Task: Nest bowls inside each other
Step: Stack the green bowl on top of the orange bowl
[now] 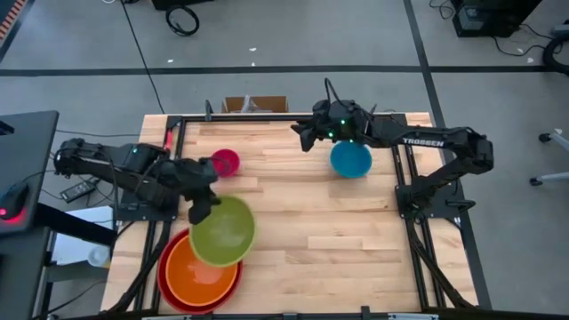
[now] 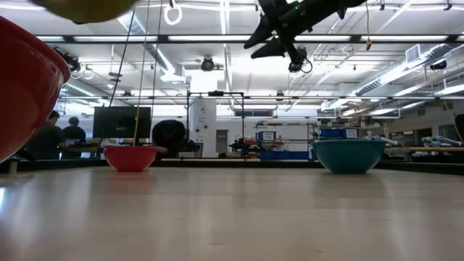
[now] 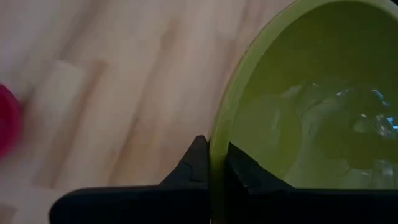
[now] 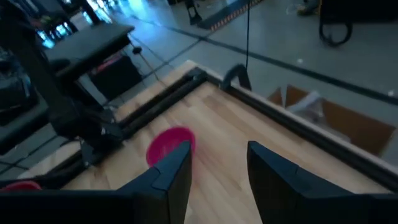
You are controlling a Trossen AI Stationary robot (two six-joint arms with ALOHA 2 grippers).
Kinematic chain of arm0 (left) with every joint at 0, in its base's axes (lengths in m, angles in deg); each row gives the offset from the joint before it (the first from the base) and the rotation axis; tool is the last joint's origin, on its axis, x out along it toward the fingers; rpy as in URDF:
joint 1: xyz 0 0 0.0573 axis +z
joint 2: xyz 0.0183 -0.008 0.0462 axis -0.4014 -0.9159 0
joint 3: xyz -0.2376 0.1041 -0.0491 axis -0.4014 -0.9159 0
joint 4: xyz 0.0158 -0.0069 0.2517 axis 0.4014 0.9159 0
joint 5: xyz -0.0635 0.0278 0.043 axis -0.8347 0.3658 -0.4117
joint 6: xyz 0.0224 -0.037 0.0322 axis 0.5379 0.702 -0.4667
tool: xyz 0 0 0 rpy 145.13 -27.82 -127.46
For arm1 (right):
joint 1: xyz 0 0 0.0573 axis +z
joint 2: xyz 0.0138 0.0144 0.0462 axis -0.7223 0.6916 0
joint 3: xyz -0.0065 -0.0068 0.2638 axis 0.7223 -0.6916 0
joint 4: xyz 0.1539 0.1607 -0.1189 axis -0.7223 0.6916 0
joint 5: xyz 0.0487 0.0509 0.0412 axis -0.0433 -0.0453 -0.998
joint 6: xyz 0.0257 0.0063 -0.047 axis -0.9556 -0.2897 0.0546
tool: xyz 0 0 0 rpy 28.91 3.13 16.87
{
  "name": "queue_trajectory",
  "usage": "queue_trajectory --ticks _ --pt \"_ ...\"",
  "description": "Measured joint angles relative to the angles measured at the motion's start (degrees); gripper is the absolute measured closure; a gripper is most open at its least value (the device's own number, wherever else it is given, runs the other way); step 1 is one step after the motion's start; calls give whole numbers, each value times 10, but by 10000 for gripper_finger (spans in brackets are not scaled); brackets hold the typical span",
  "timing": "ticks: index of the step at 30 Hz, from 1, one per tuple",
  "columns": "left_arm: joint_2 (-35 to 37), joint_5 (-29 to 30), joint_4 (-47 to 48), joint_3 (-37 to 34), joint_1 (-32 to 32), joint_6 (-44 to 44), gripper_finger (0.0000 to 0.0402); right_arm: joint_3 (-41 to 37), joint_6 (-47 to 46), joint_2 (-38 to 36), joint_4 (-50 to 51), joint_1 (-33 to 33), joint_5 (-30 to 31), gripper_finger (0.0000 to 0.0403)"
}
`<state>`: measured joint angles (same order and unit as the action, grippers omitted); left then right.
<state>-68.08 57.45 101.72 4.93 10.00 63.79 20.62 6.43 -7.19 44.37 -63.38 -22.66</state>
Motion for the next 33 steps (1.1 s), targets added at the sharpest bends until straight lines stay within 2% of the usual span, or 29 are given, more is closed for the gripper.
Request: queue_trajectory --ticks 5,10,18,23,28,33 --pt "-12 -42 30 -16 -55 40 389 0 -26 15 25 -4 -8 245" --pt "-17 -38 -5 -65 -123 113 388 -1 -31 24 68 -1 -12 245" --pt "-20 -8 -40 -159 -208 227 387 -1 -26 23 79 -1 -59 243" --pt "-23 -9 -50 -204 -234 299 386 -1 -26 22 78 -1 -59 243" --pt "-23 -9 -51 -218 -232 364 383 -1 -18 22 81 -6 -59 243" --pt "-23 -9 -52 -218 -232 370 342 -1 -3 22 137 -23 -57 242"
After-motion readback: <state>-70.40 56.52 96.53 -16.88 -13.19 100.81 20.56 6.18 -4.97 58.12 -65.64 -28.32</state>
